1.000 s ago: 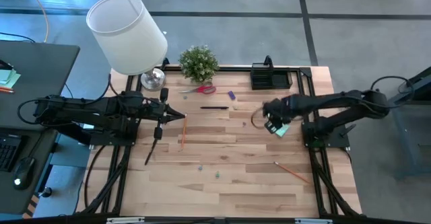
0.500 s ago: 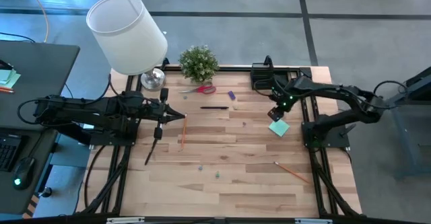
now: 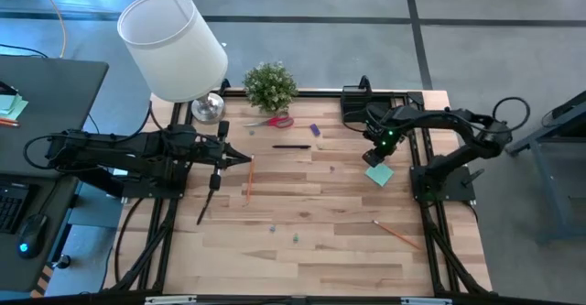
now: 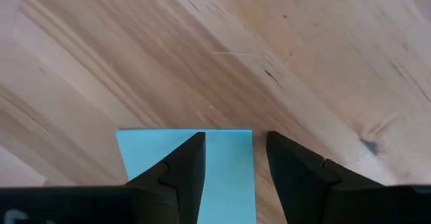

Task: Pick and place office supplies into organizer
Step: Put the blue sticky notes in the black desk organizer

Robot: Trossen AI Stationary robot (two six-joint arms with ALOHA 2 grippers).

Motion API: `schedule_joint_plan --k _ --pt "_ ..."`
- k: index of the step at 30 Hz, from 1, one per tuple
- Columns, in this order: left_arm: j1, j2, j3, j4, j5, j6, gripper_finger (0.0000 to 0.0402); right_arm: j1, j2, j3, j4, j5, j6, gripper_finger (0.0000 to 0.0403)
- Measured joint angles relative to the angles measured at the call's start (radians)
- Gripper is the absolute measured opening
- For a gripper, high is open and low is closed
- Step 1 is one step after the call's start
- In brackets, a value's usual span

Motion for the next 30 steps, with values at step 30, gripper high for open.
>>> schedule_joint_plan --k 30 --pt "0.0 0.0 0.0 0.002 0.0 0.011 0.0001 0.191 -0.024 -0.004 0.046 -0.222 0.191 0.0018"
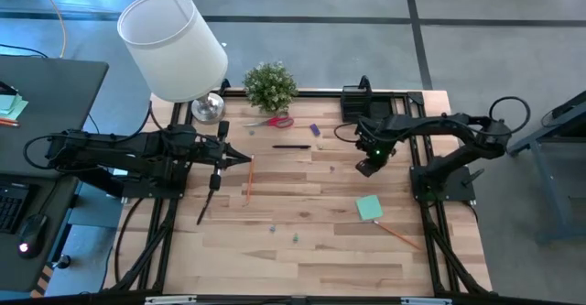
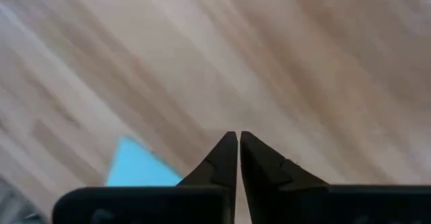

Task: Pick and place office supplies into organizer
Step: Put the blue sticky notes in the black desk organizer, then put the pink binder clip in the black desk organizer

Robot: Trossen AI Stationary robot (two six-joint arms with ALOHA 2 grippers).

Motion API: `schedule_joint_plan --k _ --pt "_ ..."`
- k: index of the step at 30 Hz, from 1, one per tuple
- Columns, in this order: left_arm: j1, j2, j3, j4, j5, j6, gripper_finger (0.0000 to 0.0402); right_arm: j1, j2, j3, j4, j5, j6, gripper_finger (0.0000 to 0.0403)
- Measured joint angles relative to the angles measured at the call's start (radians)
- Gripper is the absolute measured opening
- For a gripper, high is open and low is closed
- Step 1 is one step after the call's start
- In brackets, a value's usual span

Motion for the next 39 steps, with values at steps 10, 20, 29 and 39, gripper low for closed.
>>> schedule_joint_plan --k 10,20,29,39 --pt "0.0 0.0 0.0 -0.002 0.0 0.0 0.0001 0.152 -0.044 0.002 0.439 0.2 0.077 0.0097" --pt "0.0 0.0 0.0 0.021 0.0 0.008 0.0001 0.224 0.026 0.003 0.541 0.369 -0.019 0.012" --pt "0.0 0.0 0.0 0.026 0.0 0.025 0.0001 0.286 0.037 0.13 0.482 0.496 -0.302 0.0085" --pt "0.0 0.0 0.0 0.009 0.0 0.026 0.0001 0.275 0.197 0.201 0.366 0.401 -0.354 0.0074"
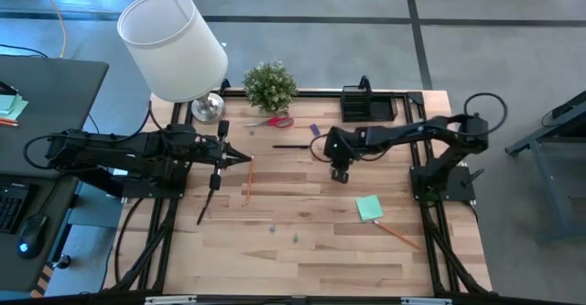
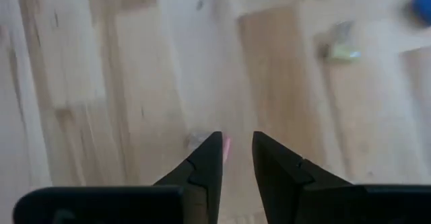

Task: Pick and place office supplies into organizer
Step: Put the pink binder clip in the black desk organizer

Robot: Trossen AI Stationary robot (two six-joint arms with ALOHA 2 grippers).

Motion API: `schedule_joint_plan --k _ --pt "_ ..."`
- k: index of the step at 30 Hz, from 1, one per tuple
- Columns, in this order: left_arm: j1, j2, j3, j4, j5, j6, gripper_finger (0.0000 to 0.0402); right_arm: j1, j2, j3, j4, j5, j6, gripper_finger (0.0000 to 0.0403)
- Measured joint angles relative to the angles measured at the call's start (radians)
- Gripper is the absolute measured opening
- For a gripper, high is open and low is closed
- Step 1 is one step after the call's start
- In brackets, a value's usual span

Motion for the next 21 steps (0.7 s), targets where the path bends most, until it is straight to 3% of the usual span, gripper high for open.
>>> schedule_joint_plan --k 5,12,21 --pt "0.0 0.0 0.0 -0.006 0.0 0.0 0.0001 0.034 0.023 0.063 -0.061 0.028 -0.162 0.0074" --pt "0.0 0.0 0.0 -0.011 -0.007 0.004 0.0001 0.072 0.035 0.127 -0.167 0.03 -0.559 0.0084" --pt "0.0 0.0 0.0 -0.015 -0.034 0.008 0.0001 0.07 0.103 0.198 -0.229 0.116 -0.807 0.0207"
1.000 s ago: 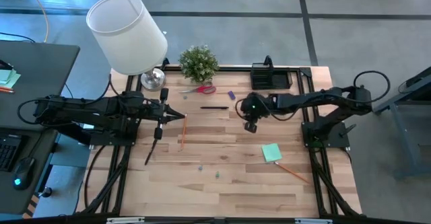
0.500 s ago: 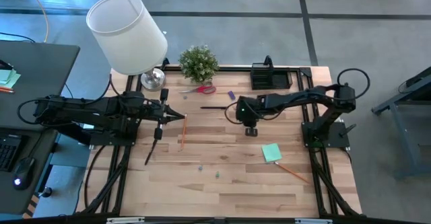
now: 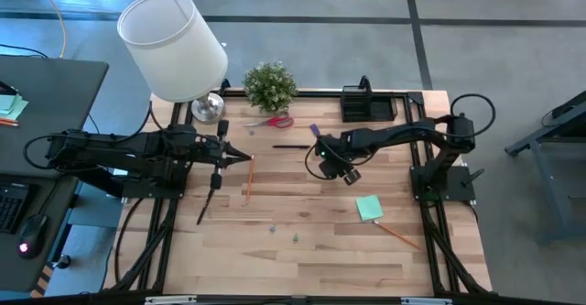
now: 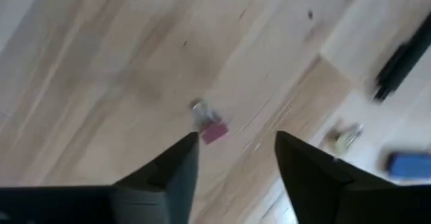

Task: Pick and place office supplies into organizer
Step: Put the pink binder clip in the black desk organizer

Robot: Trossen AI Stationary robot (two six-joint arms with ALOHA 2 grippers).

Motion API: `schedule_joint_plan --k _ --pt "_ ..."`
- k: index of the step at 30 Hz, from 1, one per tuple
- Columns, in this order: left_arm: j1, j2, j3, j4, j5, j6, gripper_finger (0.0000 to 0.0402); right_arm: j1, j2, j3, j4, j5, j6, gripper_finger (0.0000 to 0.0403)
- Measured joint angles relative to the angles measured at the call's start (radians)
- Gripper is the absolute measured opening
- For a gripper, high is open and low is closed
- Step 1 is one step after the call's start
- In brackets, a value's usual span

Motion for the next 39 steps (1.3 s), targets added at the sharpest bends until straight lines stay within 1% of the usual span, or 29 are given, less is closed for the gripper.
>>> schedule_joint_plan --k 3,6,10,13,18,22,27,35,39 --pt "0.0 0.0 0.0 0.0 -0.013 0.0 0.0001 0.005 0.029 0.022 -0.043 -0.014 -0.042 0.0228" --pt "0.0 0.0 0.0 -0.001 -0.016 0.0 0.0001 0.006 0.049 0.027 -0.084 -0.003 -0.086 0.0226" --pt "0.0 0.0 0.0 -0.003 -0.016 0.0 0.0001 0.007 0.055 0.026 -0.065 0.009 -0.095 0.0197" --pt "0.0 0.0 0.0 -0.005 -0.016 0.0 0.0001 0.012 0.055 0.026 -0.042 0.008 -0.102 0.0167" --pt "0.0 0.0 0.0 -0.005 -0.016 0.0 0.0001 0.028 0.054 0.026 -0.051 -0.001 -0.155 0.0119" --pt "0.0 0.0 0.0 -0.005 -0.016 0.0 0.0001 0.031 0.054 0.026 -0.053 -0.003 -0.181 0.0101" --pt "0.0 0.0 0.0 -0.005 -0.016 -0.001 0.0001 0.028 0.055 0.026 -0.053 -0.004 -0.198 0.0103" --pt "0.0 0.0 0.0 -0.005 -0.016 -0.001 0.0001 0.017 0.054 0.025 -0.041 -0.01 -0.214 0.013" --pt "0.0 0.0 0.0 -0.003 -0.015 -0.001 0.0001 0.01 0.057 0.025 -0.038 -0.018 -0.206 0.0126"
